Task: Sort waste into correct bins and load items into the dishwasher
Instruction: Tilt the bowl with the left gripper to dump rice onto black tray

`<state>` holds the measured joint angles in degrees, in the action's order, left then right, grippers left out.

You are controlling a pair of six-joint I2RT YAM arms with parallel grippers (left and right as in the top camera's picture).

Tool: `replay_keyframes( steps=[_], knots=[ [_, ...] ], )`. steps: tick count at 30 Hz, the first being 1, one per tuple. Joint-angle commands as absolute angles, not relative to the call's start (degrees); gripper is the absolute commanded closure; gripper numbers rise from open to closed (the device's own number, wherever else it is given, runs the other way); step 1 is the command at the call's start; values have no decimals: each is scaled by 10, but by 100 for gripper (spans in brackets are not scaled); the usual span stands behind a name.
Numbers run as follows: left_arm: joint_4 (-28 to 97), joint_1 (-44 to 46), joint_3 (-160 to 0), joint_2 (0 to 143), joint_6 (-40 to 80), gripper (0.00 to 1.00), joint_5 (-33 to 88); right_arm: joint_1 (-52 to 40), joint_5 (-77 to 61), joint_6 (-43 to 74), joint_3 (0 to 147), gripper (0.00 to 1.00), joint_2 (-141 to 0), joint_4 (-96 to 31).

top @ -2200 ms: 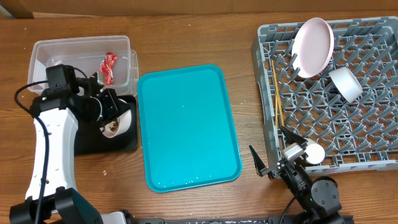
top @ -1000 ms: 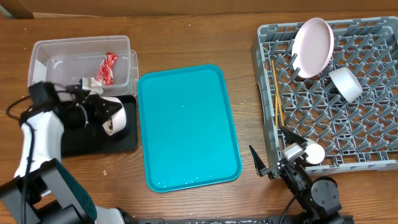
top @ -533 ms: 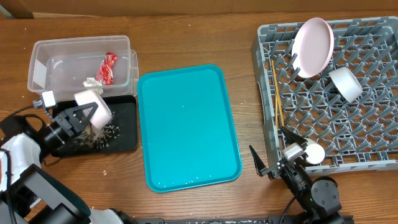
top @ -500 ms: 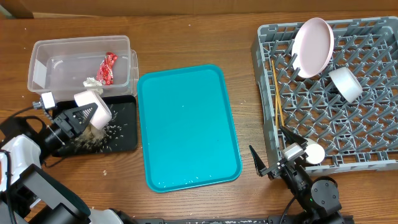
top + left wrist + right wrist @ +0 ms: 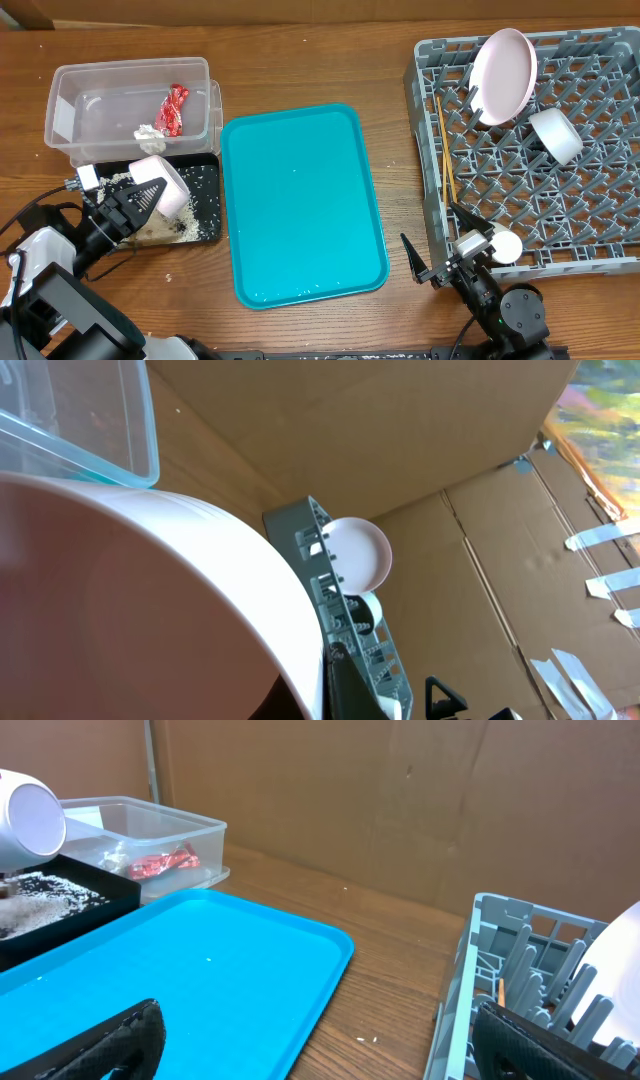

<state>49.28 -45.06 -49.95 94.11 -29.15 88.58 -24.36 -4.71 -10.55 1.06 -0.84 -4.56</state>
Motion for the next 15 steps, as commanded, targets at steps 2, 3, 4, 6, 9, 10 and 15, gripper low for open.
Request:
replay_keyframes(
  steps=[2,3,4,6,9,10,15],
  knots=[
    [491,-455,-496,942,-309,96,906,-240,-51,-106,5,0,-2,-43],
    [489,-455,-496,942,-313,96,905,-240,-51,-106,5,0,-2,-43],
    [477,-455,-496,942,-330,96,904,-240,-51,-106,5,0,-2,-43],
    [431,-453,-496,942,-280,96,867,-240,-51,-106,5,0,-2,-43],
    [433,-453,-496,941,-255,96,889,-240,-51,-106,5,0,-2,-43],
    [412,-453,-496,942,-253,96,858,-240,-51,-106,5,0,-2,-43],
    [335,-452,-496,944,-159,96,880,-240,-51,-106,5,0,-2,-43]
  ],
)
